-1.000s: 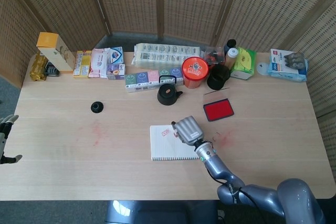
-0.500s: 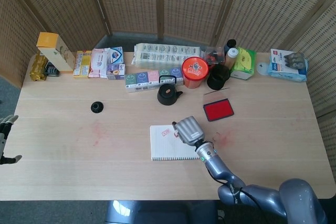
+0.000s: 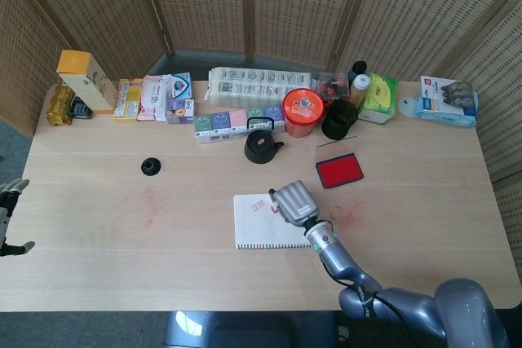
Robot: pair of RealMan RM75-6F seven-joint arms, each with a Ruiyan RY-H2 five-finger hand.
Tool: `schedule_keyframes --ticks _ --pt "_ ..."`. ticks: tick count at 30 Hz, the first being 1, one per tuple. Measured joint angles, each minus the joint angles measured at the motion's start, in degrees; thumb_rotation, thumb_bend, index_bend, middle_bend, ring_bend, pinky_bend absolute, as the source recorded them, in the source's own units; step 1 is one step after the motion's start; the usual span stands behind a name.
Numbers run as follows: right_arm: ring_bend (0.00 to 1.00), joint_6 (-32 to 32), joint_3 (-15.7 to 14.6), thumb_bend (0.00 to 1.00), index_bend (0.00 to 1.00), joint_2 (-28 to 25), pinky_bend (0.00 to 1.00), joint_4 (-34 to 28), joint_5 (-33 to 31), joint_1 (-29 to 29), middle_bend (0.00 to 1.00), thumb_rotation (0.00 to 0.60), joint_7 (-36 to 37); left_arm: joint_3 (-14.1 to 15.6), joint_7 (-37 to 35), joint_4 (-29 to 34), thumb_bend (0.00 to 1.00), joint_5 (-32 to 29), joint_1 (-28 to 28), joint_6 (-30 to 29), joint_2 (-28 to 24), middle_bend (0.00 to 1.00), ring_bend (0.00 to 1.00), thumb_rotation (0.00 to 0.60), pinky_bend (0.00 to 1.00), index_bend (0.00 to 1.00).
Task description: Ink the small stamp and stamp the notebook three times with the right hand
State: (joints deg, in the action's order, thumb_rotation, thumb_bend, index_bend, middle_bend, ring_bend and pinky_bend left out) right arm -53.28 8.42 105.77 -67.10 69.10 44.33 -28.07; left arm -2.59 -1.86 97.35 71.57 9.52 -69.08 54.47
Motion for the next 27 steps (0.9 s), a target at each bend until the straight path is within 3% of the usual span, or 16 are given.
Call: schedule_keyframes --ticks 7,18,27 --pt "1.0 -1.5 1.1 0.57 0.67 -2.2 1.0 -3.8 0.4 0.2 1.0 0.6 -1.5 0.0 -0.5 -0.1 0.0 0.4 -0.1 -0.2 -0.2 0.0 0.0 0.6 0.06 0.0" --pt "1.0 -5.7 3.1 0.57 0.67 -11.3 1.0 -20.2 -0.9 0.1 1.0 0.6 -10.8 0.0 -0.2 -0.1 0.0 0.3 0.0 -0.1 -0.1 0.0 0.0 0.6 0.06 0.0" --pt "1.0 -6.6 1.1 0.57 0.67 -13.3 1.0 -20.1 -2.3 -1.8 1.0 0.6 -9.8 0.0 0.2 -0.1 0.0 0.1 0.0 -0.1 0.0 0.0 0.0 0.6 0.06 0.0"
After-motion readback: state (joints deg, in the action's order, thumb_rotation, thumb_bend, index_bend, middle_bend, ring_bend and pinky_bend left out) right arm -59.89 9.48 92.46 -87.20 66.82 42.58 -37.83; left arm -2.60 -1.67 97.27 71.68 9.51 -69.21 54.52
